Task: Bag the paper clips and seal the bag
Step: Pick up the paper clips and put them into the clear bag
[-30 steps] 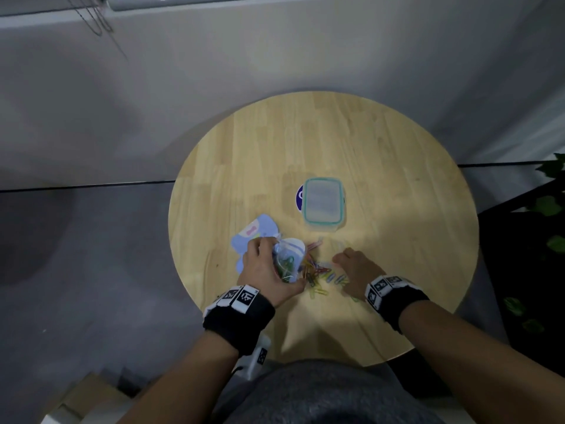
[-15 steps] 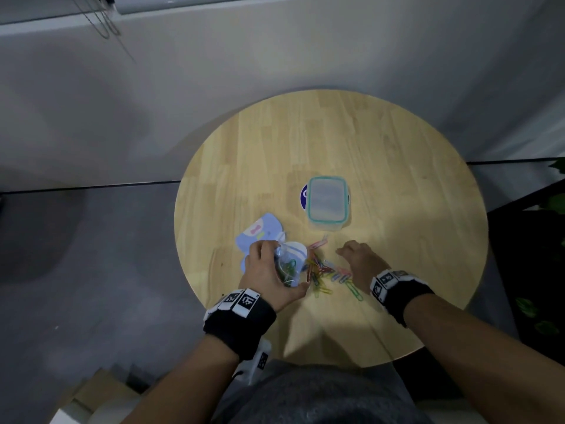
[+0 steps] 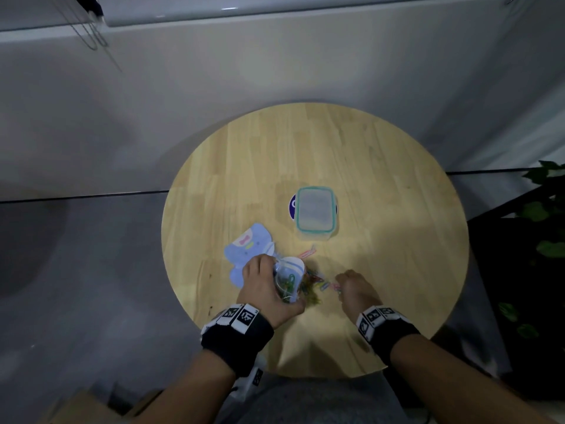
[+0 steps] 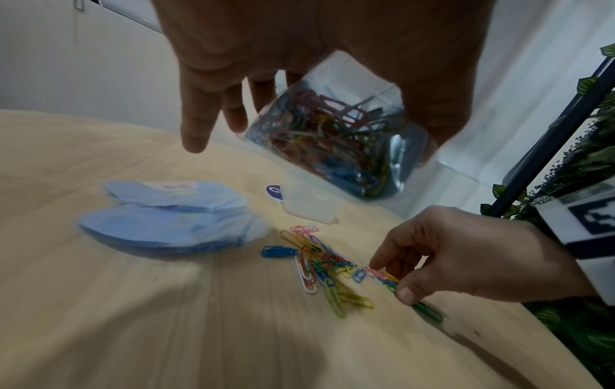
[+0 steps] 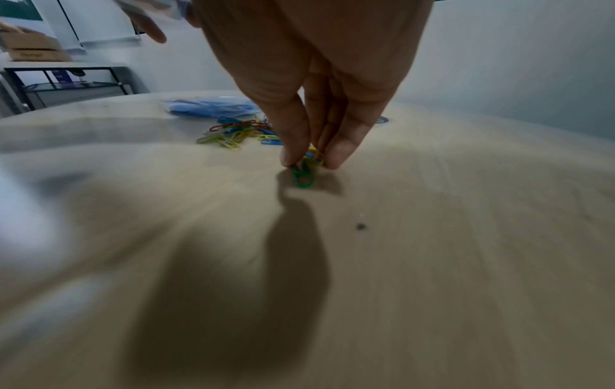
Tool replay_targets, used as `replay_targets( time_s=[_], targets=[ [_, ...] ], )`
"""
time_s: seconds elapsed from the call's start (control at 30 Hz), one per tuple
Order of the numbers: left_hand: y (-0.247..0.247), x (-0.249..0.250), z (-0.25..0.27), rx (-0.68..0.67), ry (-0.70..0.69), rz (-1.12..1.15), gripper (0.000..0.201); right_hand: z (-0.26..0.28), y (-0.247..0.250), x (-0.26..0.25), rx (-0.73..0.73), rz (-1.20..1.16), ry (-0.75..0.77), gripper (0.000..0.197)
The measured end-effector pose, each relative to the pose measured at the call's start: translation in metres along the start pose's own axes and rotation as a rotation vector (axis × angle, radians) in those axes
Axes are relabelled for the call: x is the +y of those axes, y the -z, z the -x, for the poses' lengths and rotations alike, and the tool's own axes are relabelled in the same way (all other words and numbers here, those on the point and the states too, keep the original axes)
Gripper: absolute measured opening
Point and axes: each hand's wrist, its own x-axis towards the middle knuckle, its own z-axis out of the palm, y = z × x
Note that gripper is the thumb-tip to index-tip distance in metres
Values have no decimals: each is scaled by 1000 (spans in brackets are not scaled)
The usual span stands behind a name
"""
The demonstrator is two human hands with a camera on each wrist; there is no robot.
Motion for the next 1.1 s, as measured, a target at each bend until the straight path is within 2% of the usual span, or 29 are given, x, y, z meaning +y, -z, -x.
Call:
replay_targets(
  time_s=[0.1, 0.3, 0.4, 0.47, 0.53, 0.57, 0.67, 0.77, 0.87, 1.0, 1.1],
  targets=[
    [-1, 1, -1, 1, -4, -4, 67, 1, 0, -8, 10, 14, -36, 29],
    [-4, 1, 0, -20, 4, -8, 68, 2, -1, -17, 20, 43, -95, 28],
    [-4, 1, -2, -28, 7, -15, 71, 2, 4, -17, 16, -38, -140, 22],
    [-4, 0, -4, -31, 7, -16, 74, 3, 15, -18, 54, -185, -214, 11],
    [-4, 2, -6, -15, 10, -9, 77, 5, 32, -20, 162, -423, -286, 2],
    [-5, 3, -7, 0, 9, -6, 78, 6, 43, -23, 213, -566, -299, 4],
    [-4, 11, -13, 34, -16, -19, 80, 16, 83, -40, 316, -1007, -245, 22],
    [-2, 24, -19, 40, -42, -31, 87, 23, 115, -64, 333, -1210, -152, 18],
    [-1, 33, -25, 80, -45, -6, 88, 22, 119, -81, 382, -1169, -124, 14],
    [0, 36, -34, 125, -73, -20, 78, 23, 107, -88, 438, -885, -84, 12],
    [4, 39, -36, 180, -129, 2, 68, 29, 114, -90, 377, -633, -12, 8]
  ],
)
